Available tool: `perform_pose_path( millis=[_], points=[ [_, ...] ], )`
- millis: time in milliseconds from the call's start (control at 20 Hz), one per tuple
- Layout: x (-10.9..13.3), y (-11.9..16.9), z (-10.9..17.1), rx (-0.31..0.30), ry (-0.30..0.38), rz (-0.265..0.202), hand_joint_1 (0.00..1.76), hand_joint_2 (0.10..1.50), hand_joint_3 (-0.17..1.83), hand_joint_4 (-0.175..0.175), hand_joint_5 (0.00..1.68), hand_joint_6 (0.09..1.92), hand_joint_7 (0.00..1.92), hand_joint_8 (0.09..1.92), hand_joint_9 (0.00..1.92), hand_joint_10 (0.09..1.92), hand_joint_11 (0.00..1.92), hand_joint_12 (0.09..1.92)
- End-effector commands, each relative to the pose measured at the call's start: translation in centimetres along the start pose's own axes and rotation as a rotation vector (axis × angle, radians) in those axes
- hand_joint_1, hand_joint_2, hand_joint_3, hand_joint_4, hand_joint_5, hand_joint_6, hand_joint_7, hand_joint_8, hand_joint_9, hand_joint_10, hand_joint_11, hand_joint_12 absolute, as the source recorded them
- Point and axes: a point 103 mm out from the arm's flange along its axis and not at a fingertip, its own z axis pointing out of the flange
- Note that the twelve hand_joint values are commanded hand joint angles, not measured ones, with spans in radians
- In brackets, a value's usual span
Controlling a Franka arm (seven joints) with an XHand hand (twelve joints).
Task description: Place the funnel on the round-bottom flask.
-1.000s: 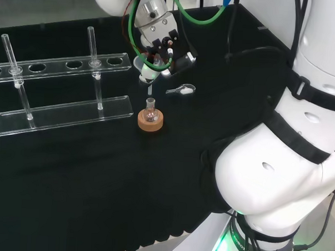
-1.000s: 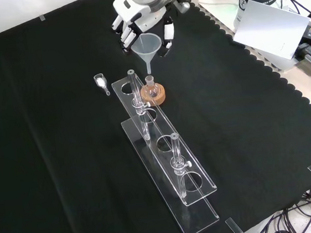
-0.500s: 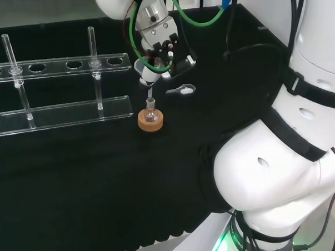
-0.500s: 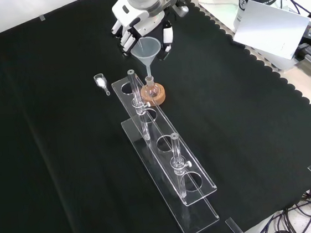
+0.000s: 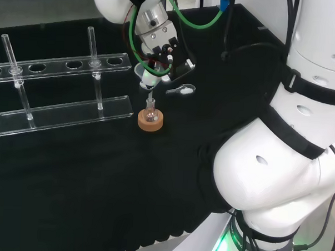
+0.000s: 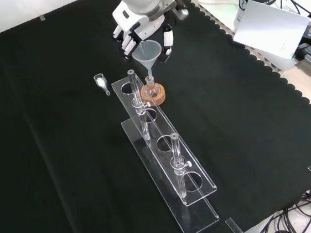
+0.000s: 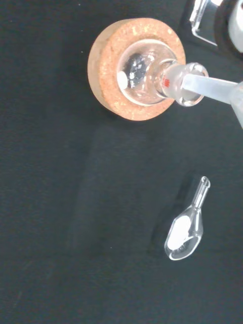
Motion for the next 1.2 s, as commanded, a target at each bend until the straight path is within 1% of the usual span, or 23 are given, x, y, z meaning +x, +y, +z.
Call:
perform_pose_path(
  millis=[50, 250, 550, 650, 850, 1050, 1200],
  points=[
    [-0.1, 0.2, 0.5, 0.005, -0.001, -0.002, 0.81, 0.68, 0.61, -0.029, 0.74, 0.83, 0.77, 0.85, 1.04, 0.62, 0.46, 1.32],
    [-0.2, 0.3, 0.6, 0.003, 0.013, -0.011, 0.81, 0.68, 0.61, -0.029, 0.75, 0.83, 0.77, 0.85, 1.04, 0.62, 0.46, 1.32],
    [-0.1, 0.4, 0.9, 0.005, 0.005, -0.012, 0.81, 0.68, 0.61, -0.029, 0.75, 0.83, 0.77, 0.85, 1.04, 0.62, 0.46, 1.32],
    [0.5, 1.2, 1.6, 0.017, 0.002, -0.013, 0.81, 0.68, 0.61, -0.030, 0.75, 0.83, 0.77, 0.85, 1.04, 0.62, 0.46, 1.32],
    [0.6, 1.8, 2.5, 0.001, 0.012, -0.019, 0.81, 0.69, 0.62, -0.030, 0.75, 0.83, 0.77, 0.85, 1.04, 0.62, 0.46, 1.32],
    [0.6, 2.2, 2.9, 0.007, 0.007, -0.021, 0.81, 0.69, 0.62, -0.031, 0.75, 0.83, 0.77, 0.85, 1.04, 0.62, 0.46, 1.32],
    [0.0, 2.5, 3.3, 0.026, 0.012, -0.026, 0.81, 0.69, 0.62, -0.031, 0.75, 0.83, 0.77, 0.85, 1.03, 0.62, 0.46, 1.32]
  ],
)
